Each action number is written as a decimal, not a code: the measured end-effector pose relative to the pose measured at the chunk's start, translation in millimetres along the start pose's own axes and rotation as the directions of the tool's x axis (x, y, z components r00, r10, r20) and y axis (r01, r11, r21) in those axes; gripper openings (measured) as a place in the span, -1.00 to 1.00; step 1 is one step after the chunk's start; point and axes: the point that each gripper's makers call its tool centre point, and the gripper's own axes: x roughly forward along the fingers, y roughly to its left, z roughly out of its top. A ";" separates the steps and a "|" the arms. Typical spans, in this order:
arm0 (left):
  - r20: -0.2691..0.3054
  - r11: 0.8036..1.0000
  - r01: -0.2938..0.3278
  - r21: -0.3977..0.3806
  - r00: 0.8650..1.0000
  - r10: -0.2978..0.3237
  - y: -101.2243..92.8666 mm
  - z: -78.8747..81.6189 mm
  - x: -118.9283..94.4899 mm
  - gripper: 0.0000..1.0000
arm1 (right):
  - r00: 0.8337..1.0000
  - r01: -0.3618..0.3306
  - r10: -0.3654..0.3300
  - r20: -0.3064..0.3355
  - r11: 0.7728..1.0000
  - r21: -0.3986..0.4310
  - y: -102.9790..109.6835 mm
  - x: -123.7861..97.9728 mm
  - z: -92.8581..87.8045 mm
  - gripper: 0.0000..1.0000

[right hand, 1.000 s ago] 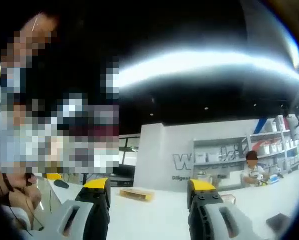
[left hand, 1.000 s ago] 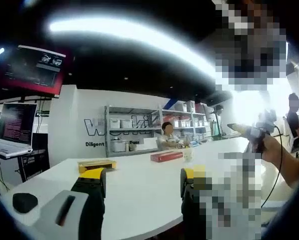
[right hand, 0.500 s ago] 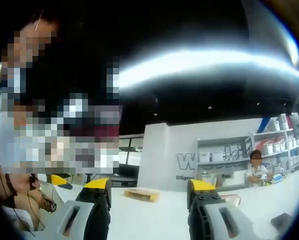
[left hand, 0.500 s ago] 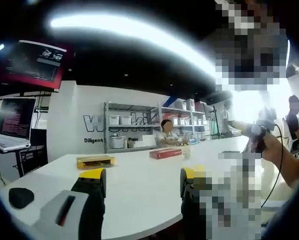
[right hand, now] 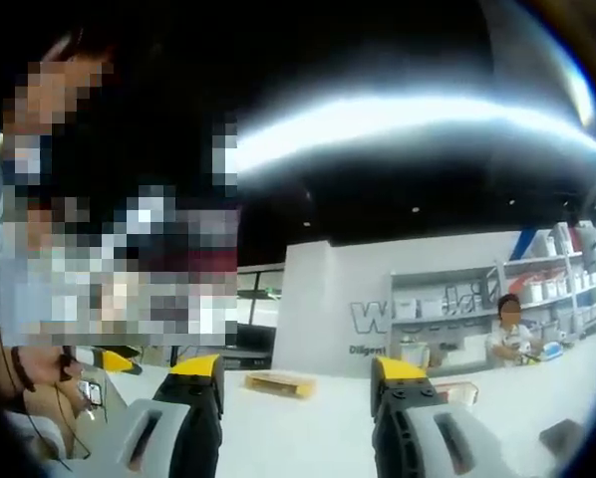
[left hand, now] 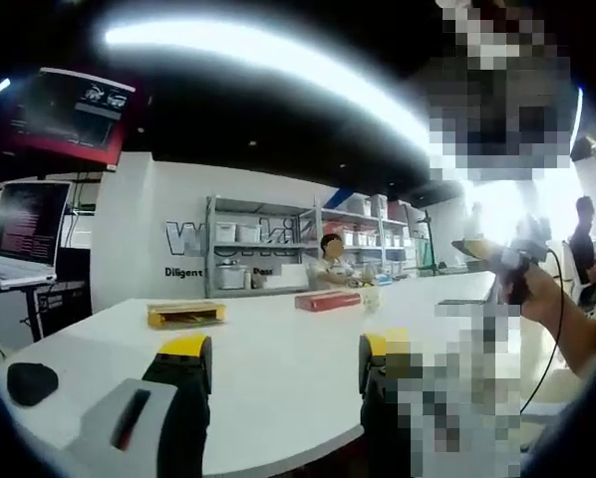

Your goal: Tear open the coffee pouch, take out the coffee, and pour the coffee from the pouch into the cup

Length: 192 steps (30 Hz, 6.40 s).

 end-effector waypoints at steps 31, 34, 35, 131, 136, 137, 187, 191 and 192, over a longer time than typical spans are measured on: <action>0.001 0.995 0.077 0.060 0.997 -0.077 6.7 12.3 56.6 0.20 | 1.000 -0.021 0.021 -0.010 1.000 -0.001 4.8 2.6 -1.4 0.16; -0.008 0.994 0.083 0.066 0.997 -0.083 8.0 8.9 63.6 0.19 | 1.000 -0.020 0.020 -0.015 1.000 0.000 4.5 2.5 -3.1 0.15; -0.007 0.994 0.085 0.065 0.996 -0.085 8.7 8.3 65.1 0.20 | 1.000 -0.021 0.021 -0.016 1.000 -0.003 4.6 2.5 -3.3 0.15; -0.176 0.997 -0.053 -0.051 0.983 0.043 145.8 -69.6 276.4 0.04 | 0.999 0.029 -0.027 0.041 0.998 -0.050 -24.8 -15.8 30.6 0.05; -0.188 0.998 -0.047 -0.030 0.981 0.040 149.3 -74.2 290.9 0.03 | 0.999 0.033 -0.030 0.042 0.997 -0.066 -26.7 -17.5 37.7 0.04; -0.194 0.999 -0.041 -0.018 0.980 0.037 149.5 -76.2 293.5 0.02 | 0.999 0.033 -0.030 0.043 0.997 -0.066 -26.8 -17.8 38.8 0.04; -0.304 0.987 -0.159 0.031 0.939 0.161 202.9 -136.9 381.8 -0.25 | 0.997 0.070 -0.069 0.021 0.992 -0.107 -46.7 -24.7 36.3 0.02; -0.305 0.984 -0.174 0.034 0.936 0.176 202.9 -138.3 385.4 -0.26 | 0.997 0.070 -0.068 0.020 0.992 -0.110 -50.3 -26.7 34.8 0.02; -0.308 0.984 -0.174 0.039 0.935 0.178 202.9 -139.6 386.8 -0.27 | 0.997 0.070 -0.067 0.024 0.991 -0.111 -51.0 -27.4 35.4 0.02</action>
